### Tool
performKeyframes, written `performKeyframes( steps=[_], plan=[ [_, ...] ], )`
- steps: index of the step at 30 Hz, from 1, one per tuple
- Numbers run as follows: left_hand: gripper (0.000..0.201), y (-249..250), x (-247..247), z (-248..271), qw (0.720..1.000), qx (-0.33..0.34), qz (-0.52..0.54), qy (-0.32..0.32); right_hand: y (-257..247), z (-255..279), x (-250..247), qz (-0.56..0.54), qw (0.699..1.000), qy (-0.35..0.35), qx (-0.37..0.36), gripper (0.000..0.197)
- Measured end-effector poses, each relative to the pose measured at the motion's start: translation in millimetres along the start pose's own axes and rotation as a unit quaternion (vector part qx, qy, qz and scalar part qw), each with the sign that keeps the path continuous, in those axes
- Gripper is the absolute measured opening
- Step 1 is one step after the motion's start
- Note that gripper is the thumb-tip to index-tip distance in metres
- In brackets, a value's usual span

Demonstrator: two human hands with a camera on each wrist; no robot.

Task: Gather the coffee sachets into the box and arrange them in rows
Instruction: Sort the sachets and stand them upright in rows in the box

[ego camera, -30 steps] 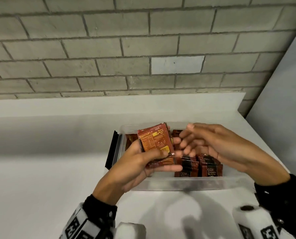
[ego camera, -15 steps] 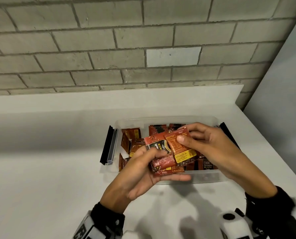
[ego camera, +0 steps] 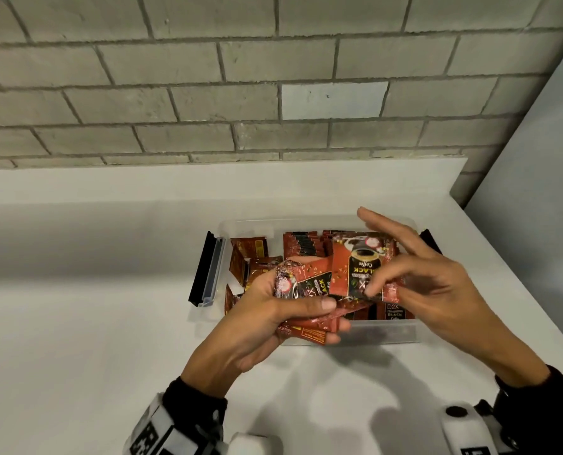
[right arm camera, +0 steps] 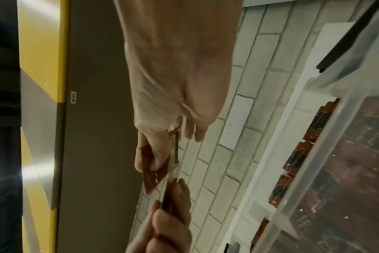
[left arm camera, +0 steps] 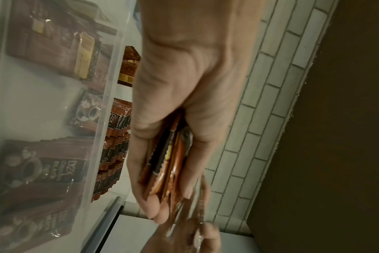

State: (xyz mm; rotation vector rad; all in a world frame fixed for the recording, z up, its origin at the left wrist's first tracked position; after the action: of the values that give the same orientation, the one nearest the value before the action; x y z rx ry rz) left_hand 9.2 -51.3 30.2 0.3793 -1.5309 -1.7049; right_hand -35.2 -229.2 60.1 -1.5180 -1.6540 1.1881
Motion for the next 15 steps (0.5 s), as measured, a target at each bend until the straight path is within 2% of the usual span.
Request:
performKeyframes(
  steps=[3, 6, 8, 11, 15],
  plan=[
    [0.041, 4.0, -0.6, 0.0, 1.0, 0.0, -0.023, -0.014, 7.9, 1.9, -2.8, -0.044, 0.997, -0.027, 0.056, 0.038],
    [0.05, 5.7, -3.1, -0.5, 0.998, -0.009, -0.064, -0.024, 12.0, 3.4, -2.6, -0.027, 0.993, -0.056, 0.101, 0.028],
    [0.051, 6.4, -5.3, -0.9, 0.996, -0.017, -0.089, -0.025, 11.7, 3.6, -3.1, -0.03, 0.989, -0.052, 0.133, 0.018],
    [0.05, 6.3, -7.2, -1.3, 0.992, -0.029, -0.119, -0.031, 9.8, 1.6, -2.7, -0.037, 0.988, -0.047, 0.143, 0.018],
    [0.04, 7.4, -5.4, -1.8, 0.986, -0.037, -0.155, -0.042, 12.5, -5.4, -2.3, -0.089, 0.983, 0.008, 0.158, 0.023]
  ],
)
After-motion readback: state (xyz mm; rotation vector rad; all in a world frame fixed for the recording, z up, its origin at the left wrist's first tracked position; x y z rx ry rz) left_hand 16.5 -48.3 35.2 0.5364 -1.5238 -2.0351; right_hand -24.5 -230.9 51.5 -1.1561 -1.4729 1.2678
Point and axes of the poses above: each hand's wrist, its own z-axis away from the middle knuckle, its own x-axis out of the palm, y = z × x, the point moved 4 cm from there along -z, towards the middle knuckle, and after that the axes turned 13 degrees about -z, right-handed, at the moved point
